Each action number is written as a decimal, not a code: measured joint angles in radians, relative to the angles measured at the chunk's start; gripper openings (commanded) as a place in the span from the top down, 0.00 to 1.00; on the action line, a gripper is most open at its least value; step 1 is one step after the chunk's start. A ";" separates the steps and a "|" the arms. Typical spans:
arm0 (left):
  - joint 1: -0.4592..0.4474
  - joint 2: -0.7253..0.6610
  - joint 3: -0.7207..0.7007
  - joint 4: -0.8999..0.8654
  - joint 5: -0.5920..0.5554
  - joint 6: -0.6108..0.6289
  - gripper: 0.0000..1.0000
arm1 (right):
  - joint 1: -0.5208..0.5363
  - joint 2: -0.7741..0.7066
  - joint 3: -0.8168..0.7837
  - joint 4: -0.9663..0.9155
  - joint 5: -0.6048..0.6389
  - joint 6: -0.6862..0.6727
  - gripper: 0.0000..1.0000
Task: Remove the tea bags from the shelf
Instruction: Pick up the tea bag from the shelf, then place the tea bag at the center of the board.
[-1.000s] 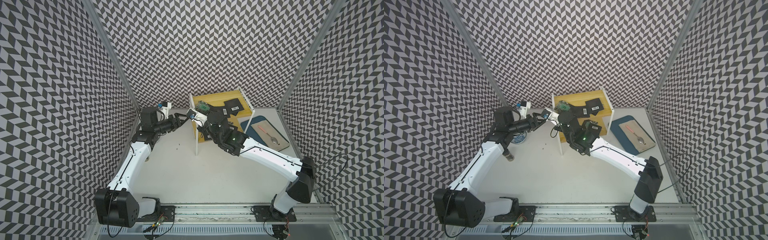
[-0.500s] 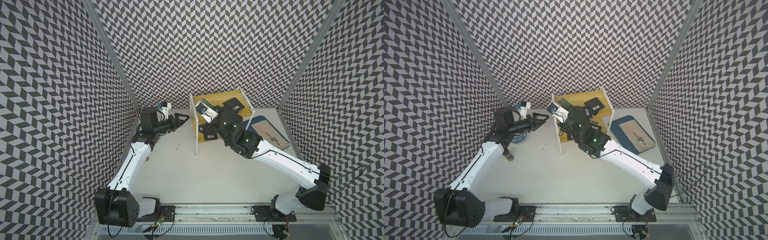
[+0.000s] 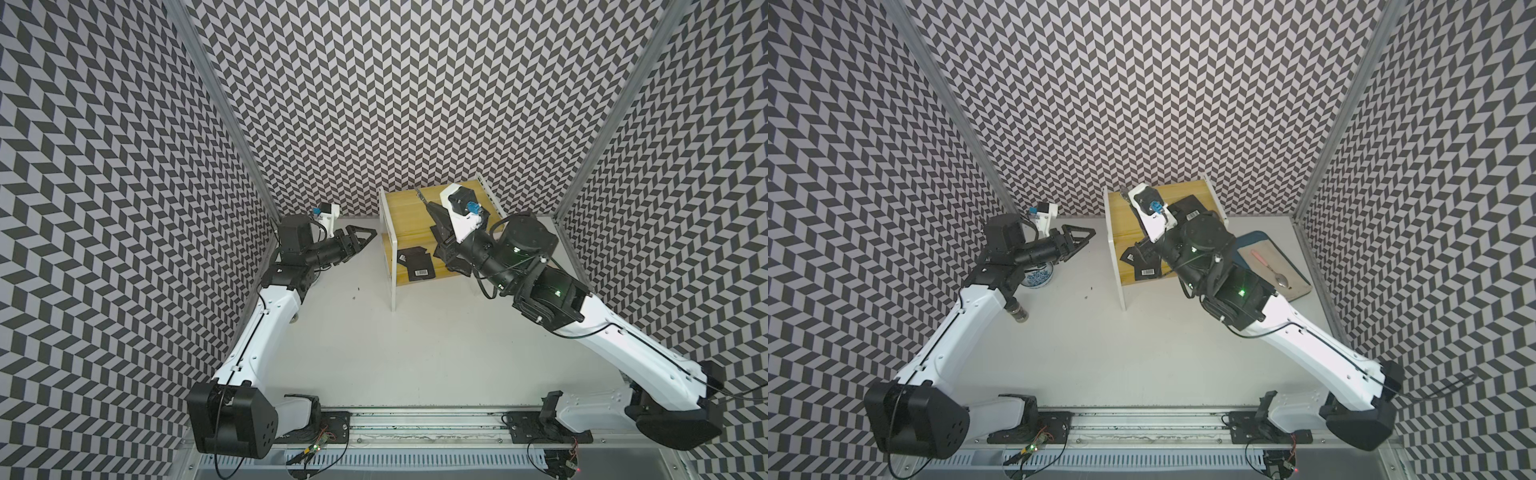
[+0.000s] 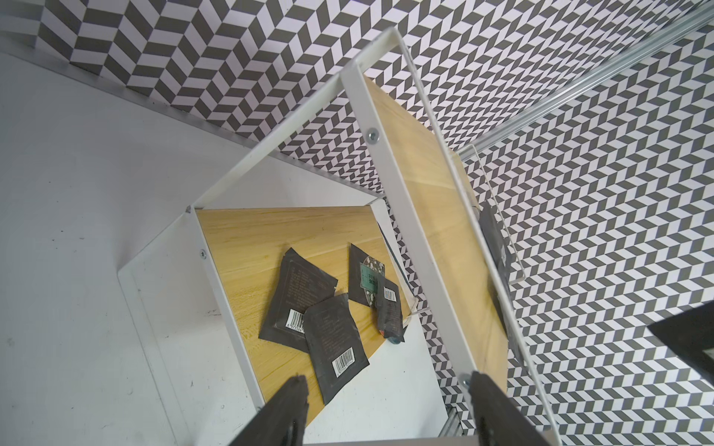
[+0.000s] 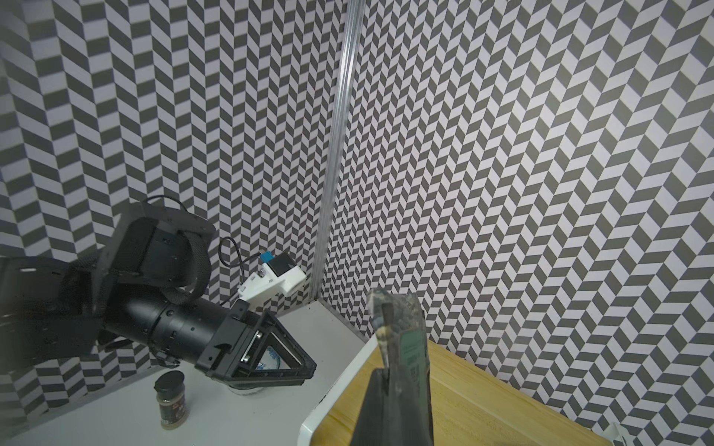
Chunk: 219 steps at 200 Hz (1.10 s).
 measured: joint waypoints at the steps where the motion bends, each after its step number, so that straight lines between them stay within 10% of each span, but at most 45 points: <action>1: 0.000 0.000 0.000 0.000 0.000 0.000 0.30 | 0.000 -0.001 0.000 0.000 -0.001 0.002 1.00; 141: 0.029 -0.201 -0.193 -0.067 -0.134 0.127 0.28 | 0.000 -0.384 -0.712 0.129 -0.337 0.636 1.00; 219: 0.059 -0.265 -0.270 -0.091 -0.180 0.137 0.28 | 0.000 -0.316 -1.087 0.506 -0.369 1.040 1.00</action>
